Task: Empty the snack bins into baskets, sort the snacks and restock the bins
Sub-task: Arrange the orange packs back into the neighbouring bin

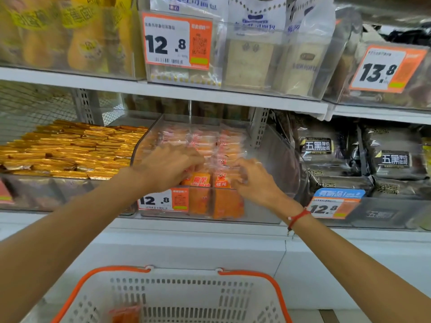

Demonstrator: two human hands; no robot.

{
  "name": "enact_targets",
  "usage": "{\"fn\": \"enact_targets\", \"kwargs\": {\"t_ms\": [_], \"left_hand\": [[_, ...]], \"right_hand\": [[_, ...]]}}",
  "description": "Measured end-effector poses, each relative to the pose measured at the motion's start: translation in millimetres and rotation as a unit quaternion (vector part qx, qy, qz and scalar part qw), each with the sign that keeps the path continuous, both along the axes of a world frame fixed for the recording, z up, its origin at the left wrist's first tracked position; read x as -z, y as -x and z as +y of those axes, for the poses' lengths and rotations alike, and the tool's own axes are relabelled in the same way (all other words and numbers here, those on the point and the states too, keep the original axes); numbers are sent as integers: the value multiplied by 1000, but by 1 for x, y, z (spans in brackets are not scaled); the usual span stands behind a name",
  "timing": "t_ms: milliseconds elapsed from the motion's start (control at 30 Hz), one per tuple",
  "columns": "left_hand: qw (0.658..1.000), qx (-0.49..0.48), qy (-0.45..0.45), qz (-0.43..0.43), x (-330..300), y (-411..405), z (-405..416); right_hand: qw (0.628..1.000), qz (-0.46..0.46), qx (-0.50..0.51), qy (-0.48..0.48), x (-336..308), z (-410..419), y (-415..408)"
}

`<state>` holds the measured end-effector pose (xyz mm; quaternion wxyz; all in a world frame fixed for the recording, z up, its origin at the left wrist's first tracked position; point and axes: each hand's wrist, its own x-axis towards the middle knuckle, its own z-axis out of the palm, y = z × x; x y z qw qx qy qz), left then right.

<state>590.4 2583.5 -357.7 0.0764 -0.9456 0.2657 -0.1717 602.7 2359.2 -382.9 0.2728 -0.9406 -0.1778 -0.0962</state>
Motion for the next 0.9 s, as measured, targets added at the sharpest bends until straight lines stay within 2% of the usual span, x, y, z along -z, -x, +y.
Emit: {"fn": "enact_targets", "kwargs": {"t_ms": [67,167,267,367,467,567,633,700,767,833,900], "left_hand": [[1000,-21,14,13,2,3,-5],[996,-66,56,23,9,9,-14],[993,-62,105,-1,25,14,-16],[995,-29,80,-46,38,16,-8],[995,-38,77,-45,42,14,-10],[990,-49,113,-73,42,14,-16],[976,-54,176,-118,41,26,-15],[949,-67,267,-156,46,49,-7],[910,-95,360,-181,63,79,3],[881,-135,407,-199,94,109,17],[873,-193,408,-184,137,136,39]], "right_hand": [[998,16,8,60,-5,-4,1],[984,-70,-6,162,-2,-4,5],[980,-115,-35,158,15,2,10],[972,-156,-26,171,26,1,6],[970,-139,-32,195,26,0,5],[975,-140,-21,173,25,0,8],[973,-194,-11,124,25,3,17],[962,-269,-37,33,28,14,34],[949,-303,-77,-48,44,32,59],[948,-290,-122,-56,74,54,83],[959,-220,-180,-2,126,73,102]]}}
